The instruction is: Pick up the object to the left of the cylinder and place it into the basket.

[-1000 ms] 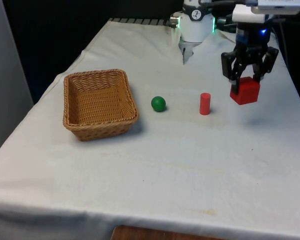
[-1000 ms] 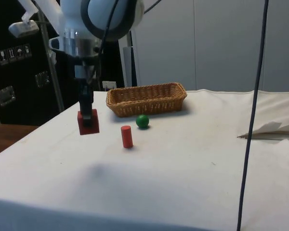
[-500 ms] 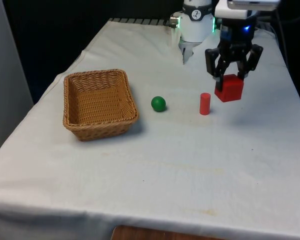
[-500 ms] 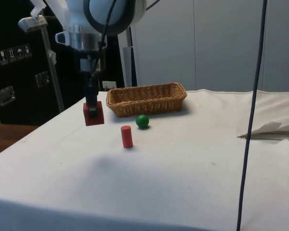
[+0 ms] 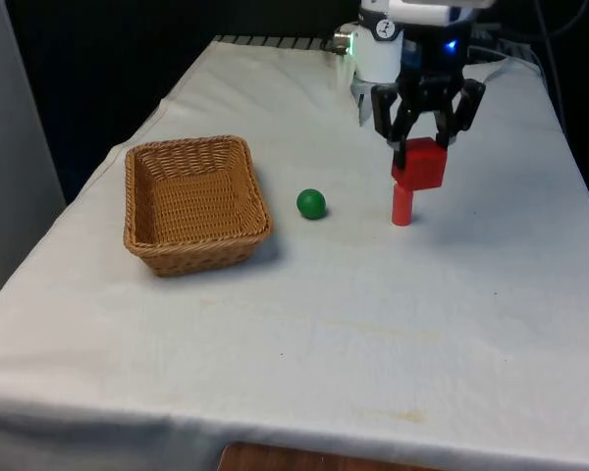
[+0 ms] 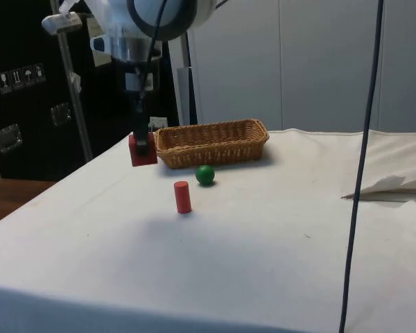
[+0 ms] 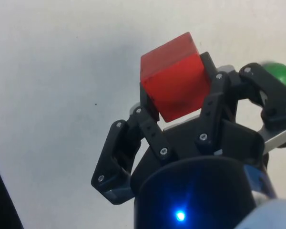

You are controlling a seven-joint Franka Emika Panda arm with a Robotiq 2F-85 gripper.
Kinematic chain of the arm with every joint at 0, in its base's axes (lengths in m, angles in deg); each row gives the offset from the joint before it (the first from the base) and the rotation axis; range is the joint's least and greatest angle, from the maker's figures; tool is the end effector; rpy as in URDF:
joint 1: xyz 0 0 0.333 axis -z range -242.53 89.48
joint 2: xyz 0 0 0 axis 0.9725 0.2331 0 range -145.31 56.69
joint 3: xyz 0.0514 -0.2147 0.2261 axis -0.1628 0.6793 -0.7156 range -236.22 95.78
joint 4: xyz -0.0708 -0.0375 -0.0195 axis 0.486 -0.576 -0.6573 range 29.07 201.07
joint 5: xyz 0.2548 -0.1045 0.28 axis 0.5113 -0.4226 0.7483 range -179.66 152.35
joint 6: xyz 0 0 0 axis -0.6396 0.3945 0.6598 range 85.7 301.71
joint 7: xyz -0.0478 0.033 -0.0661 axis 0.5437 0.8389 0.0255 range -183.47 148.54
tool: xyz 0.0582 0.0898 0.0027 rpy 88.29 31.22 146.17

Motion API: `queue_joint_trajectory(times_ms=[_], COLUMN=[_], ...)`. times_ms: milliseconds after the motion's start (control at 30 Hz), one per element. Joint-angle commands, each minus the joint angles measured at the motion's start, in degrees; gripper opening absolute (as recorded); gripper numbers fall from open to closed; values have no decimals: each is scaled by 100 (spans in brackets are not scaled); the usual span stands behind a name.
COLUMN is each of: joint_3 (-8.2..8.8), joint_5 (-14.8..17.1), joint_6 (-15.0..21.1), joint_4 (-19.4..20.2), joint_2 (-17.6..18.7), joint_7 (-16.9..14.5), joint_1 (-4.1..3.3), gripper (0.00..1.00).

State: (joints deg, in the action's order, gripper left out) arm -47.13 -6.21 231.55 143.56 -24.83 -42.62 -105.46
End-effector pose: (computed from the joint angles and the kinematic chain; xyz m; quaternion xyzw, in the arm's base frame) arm 0.5991 0.0674 0.2935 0.9694 0.2325 0.0709 0.0358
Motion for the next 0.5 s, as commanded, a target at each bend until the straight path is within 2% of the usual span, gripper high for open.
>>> queue_joint_trajectory(times_ms=[0,167,200,233,467], joint_3=[86,223,172,246,435], joint_5=[-103,-178,-80,-189,-223], joint_6=[-63,-178,-149,-201,-298], joint_4=[29,34,11,29,29], joint_2=[-74,-201,-155,-218,-332], joint_7=[6,-69,-97,-80,-235], joint_1=[-11,-11,0,-11,-6], gripper=[2,2,2,2,2])
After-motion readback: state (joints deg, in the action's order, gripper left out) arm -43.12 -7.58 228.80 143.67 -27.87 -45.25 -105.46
